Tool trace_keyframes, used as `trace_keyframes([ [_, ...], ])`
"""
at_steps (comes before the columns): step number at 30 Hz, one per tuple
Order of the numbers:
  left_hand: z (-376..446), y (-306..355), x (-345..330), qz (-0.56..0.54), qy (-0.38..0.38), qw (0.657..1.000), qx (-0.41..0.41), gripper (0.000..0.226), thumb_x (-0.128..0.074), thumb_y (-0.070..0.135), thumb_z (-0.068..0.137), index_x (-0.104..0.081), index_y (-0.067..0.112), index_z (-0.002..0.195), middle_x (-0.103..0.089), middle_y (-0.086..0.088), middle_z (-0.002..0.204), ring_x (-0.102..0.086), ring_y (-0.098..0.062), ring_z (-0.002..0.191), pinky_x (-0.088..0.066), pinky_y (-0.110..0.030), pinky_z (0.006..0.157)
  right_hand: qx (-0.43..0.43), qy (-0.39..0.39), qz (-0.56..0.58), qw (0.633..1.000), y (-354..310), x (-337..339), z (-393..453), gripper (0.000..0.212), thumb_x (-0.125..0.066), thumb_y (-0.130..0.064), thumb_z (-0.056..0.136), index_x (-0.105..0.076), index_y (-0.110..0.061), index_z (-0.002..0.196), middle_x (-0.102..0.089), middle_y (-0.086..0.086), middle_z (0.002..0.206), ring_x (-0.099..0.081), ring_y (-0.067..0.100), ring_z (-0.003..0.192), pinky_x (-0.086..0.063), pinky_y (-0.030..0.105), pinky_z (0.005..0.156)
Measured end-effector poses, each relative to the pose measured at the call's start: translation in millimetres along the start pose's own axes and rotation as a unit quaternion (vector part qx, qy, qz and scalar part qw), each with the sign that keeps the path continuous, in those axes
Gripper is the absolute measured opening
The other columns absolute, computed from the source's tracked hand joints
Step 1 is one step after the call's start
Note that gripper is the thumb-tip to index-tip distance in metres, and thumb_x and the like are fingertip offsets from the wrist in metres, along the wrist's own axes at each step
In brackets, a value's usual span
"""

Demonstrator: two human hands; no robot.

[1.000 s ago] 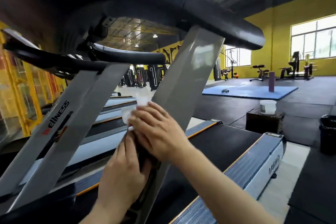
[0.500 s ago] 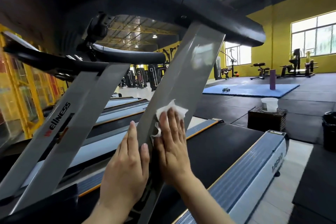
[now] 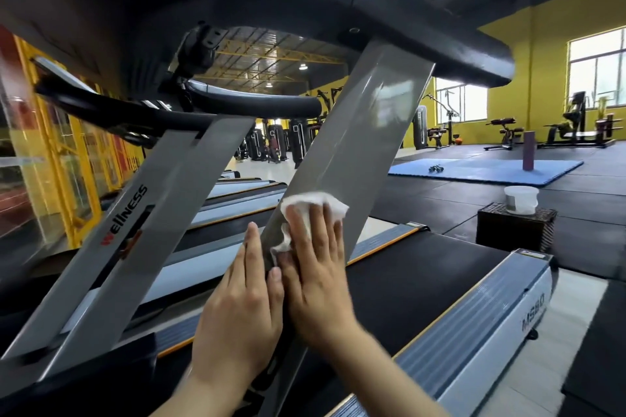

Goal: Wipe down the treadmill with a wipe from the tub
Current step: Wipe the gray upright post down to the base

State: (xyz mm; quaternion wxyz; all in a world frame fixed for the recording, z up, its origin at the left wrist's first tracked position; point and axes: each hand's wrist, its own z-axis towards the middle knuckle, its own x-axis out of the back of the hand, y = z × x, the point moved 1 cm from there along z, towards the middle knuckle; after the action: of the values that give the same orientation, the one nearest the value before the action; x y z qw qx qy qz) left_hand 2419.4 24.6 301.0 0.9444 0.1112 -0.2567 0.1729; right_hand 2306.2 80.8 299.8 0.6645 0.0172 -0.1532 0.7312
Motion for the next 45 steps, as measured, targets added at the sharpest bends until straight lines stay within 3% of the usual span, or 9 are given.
trace_keyframes([
  [6, -1.8, 1.2, 3.1, 0.002, -0.005, 1.0, -0.002, 0.062, -0.025, 0.032, 0.104, -0.027, 0.001, 0.157, -0.049, -0.018, 0.151, -0.057, -0.029, 0.132, -0.056, -0.039, 0.092, 0.031, 0.006, -0.166, 0.986, 35.4, 40.4, 124.7, 0.037, -0.038, -0.031, 0.104, -0.065, -0.02, 0.126, -0.045, 0.01, 0.153, -0.021, 0.026, 0.153, -0.011, 0.046, 0.126],
  [13, -3.6, -4.3, 5.1, -0.039, -0.024, 0.997, 0.057, 0.069, -0.022, 0.034, 0.097, -0.029, 0.003, 0.157, -0.045, -0.017, 0.154, -0.053, -0.032, 0.134, -0.053, -0.044, 0.099, 0.139, -0.102, -0.155, 0.973, -14.0, 14.6, 41.8, 0.03, -0.047, -0.026, 0.103, -0.065, -0.012, 0.122, -0.058, 0.008, 0.136, -0.034, 0.028, 0.147, -0.013, 0.05, 0.125],
  [19, -84.2, -42.9, 24.9, -0.023, -0.079, 0.987, 0.136, 0.084, -0.001, 0.07, 0.094, -0.013, 0.022, 0.163, -0.023, 0.005, 0.167, -0.026, -0.011, 0.151, -0.031, -0.034, 0.119, 0.178, -0.138, -0.198, 0.954, 6.8, 39.2, 62.1, 0.04, -0.038, -0.038, 0.108, -0.062, -0.021, 0.135, -0.057, 0.004, 0.143, -0.035, 0.023, 0.147, -0.016, 0.046, 0.125],
  [23, -127.3, -58.6, 27.6, -0.033, -0.072, 0.978, 0.191, 0.084, -0.004, 0.076, 0.094, -0.025, 0.028, 0.16, -0.041, 0.006, 0.158, -0.047, -0.018, 0.14, -0.05, -0.045, 0.104, 0.078, -0.079, -0.238, 0.965, -5.7, 28.6, 70.4, 0.04, -0.036, -0.03, 0.104, -0.061, -0.011, 0.127, -0.054, 0.012, 0.141, -0.032, 0.031, 0.148, -0.011, 0.051, 0.125],
  [29, -127.0, -54.1, 28.7, -0.039, -0.058, 0.973, 0.218, 0.071, -0.016, 0.066, 0.094, -0.038, 0.034, 0.153, -0.054, 0.011, 0.148, -0.06, -0.02, 0.126, -0.053, -0.043, 0.087, 0.27, -0.248, -0.148, 0.919, -63.3, -24.3, -36.5, 0.036, -0.045, -0.028, 0.101, -0.065, -0.007, 0.121, -0.063, 0.013, 0.122, -0.049, 0.035, 0.13, -0.012, 0.047, 0.126],
  [31, -127.6, -51.1, 30.6, -0.036, -0.061, 0.972, 0.224, 0.073, -0.013, 0.065, 0.093, -0.038, 0.035, 0.154, -0.053, 0.011, 0.148, -0.061, -0.021, 0.125, -0.052, -0.043, 0.088, 0.304, -0.215, -0.152, 0.916, -48.0, -19.9, -24.9, 0.037, -0.045, -0.032, 0.104, -0.063, -0.012, 0.128, -0.062, 0.01, 0.125, -0.05, 0.032, 0.131, -0.014, 0.047, 0.126],
  [35, -127.4, -48.4, 29.8, -0.044, -0.06, 0.974, 0.215, 0.073, -0.008, 0.065, 0.094, -0.032, 0.035, 0.157, -0.042, 0.026, 0.147, -0.053, -0.01, 0.133, -0.048, -0.038, 0.095, 0.093, -0.039, -0.19, 0.977, 6.9, 17.5, 19.9, 0.054, -0.034, -0.04, 0.109, -0.029, -0.021, 0.159, -0.026, 0.006, 0.166, -0.018, 0.021, 0.155, -0.009, 0.049, 0.126],
  [38, -127.5, -50.0, 28.9, -0.038, -0.053, 0.977, 0.205, 0.068, -0.009, 0.062, 0.097, -0.029, 0.037, 0.156, -0.039, 0.031, 0.144, -0.052, -0.008, 0.133, -0.048, -0.035, 0.094, -0.063, 0.028, -0.112, 0.991, -2.4, -2.4, -7.1, 0.06, -0.028, -0.039, 0.109, -0.012, -0.015, 0.162, -0.005, 0.008, 0.17, -0.002, 0.022, 0.157, -0.011, 0.052, 0.126],
  [45, -129.3, -46.4, 27.7, -0.024, -0.043, 0.979, 0.199, 0.067, -0.015, 0.057, 0.098, -0.035, 0.029, 0.156, -0.048, 0.013, 0.152, -0.054, -0.017, 0.134, -0.049, -0.037, 0.094, -0.126, 0.012, -0.025, 0.992, -45.0, -61.5, -128.1, 0.063, -0.023, -0.046, 0.109, -0.008, -0.016, 0.162, -0.009, 0.01, 0.169, -0.007, 0.029, 0.156, -0.013, 0.053, 0.122],
])
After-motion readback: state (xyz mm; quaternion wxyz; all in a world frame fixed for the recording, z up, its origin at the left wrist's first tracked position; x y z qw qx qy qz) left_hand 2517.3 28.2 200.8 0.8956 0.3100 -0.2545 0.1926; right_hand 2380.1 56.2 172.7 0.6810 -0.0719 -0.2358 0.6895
